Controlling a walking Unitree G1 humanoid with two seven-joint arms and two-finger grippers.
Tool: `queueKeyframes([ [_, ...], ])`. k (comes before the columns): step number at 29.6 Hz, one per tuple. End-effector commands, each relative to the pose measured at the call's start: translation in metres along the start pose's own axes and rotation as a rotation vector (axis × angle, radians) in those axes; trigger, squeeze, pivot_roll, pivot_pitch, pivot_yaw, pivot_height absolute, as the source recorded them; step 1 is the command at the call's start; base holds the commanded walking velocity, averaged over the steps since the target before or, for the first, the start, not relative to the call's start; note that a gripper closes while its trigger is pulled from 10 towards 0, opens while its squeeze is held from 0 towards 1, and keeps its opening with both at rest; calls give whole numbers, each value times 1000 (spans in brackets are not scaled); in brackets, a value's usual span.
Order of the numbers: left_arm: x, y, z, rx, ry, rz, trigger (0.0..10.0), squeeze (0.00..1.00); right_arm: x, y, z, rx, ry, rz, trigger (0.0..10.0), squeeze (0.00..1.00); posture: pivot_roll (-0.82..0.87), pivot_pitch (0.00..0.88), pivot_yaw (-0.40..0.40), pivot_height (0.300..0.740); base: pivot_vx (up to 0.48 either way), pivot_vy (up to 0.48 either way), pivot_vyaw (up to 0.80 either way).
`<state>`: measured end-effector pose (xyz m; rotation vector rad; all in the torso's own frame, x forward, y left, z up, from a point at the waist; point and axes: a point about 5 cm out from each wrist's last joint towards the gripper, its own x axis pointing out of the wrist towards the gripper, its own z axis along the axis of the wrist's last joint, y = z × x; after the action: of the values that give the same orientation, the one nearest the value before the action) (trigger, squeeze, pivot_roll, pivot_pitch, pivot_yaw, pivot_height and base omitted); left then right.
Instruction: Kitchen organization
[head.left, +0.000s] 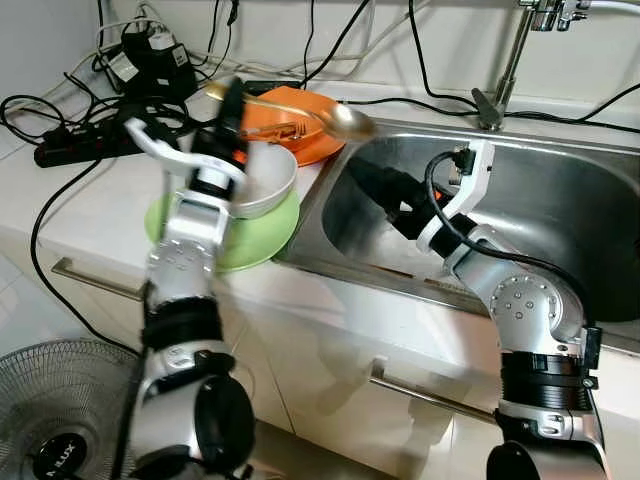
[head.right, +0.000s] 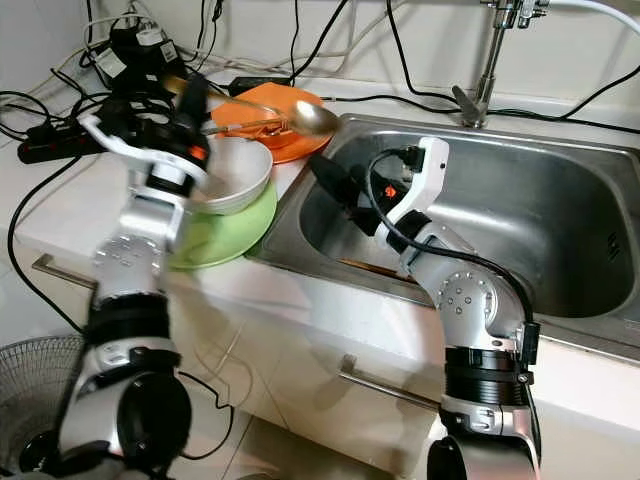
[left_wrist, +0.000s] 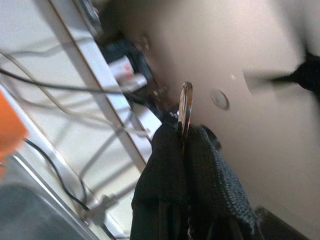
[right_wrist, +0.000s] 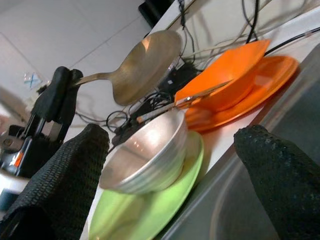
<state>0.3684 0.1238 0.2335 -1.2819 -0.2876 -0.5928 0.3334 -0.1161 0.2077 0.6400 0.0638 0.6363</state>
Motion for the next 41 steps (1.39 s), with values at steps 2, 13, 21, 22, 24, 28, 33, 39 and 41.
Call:
queueKeyframes([
  [2,1,-14,-11,-14,26,-75,0,0,7,3,7,46,-25,-20,10000,0,-107,0,129,740,0,0,0],
  [13,-4,-16,-13,-20,36,-73,0,0,6,-2,18,105,-76,-67,10000,0,-109,0,128,740,0,0,0],
  [21,-6,-9,-9,-5,25,-29,0,0,5,6,27,142,-112,9,10000,0,-110,0,127,740,0,0,0],
  [22,-6,-6,-6,-2,11,-10,0,0,4,11,28,134,-90,72,10000,0,-111,0,127,740,0,0,0],
  [24,-5,-3,-3,5,0,6,0,0,-1,16,28,107,-56,137,10000,0,-110,0,127,740,0,0,0],
  [28,-5,-2,-1,7,-8,14,0,0,-5,4,34,44,-71,66,10000,0,-112,0,127,740,0,0,0],
  [33,-6,-1,-3,2,-4,14,0,0,-5,-8,39,60,-109,-19,10000,0,-112,0,127,740,0,0,0],
  [39,-6,-1,-6,-4,4,14,0,0,-4,-4,35,59,-91,13,10000,0,-110,0,128,740,0,0,0],
  [41,-6,-3,-8,-11,13,6,0,0,-1,-2,32,65,-92,21,10000,0,-108,0,128,740,0,0,0],
])
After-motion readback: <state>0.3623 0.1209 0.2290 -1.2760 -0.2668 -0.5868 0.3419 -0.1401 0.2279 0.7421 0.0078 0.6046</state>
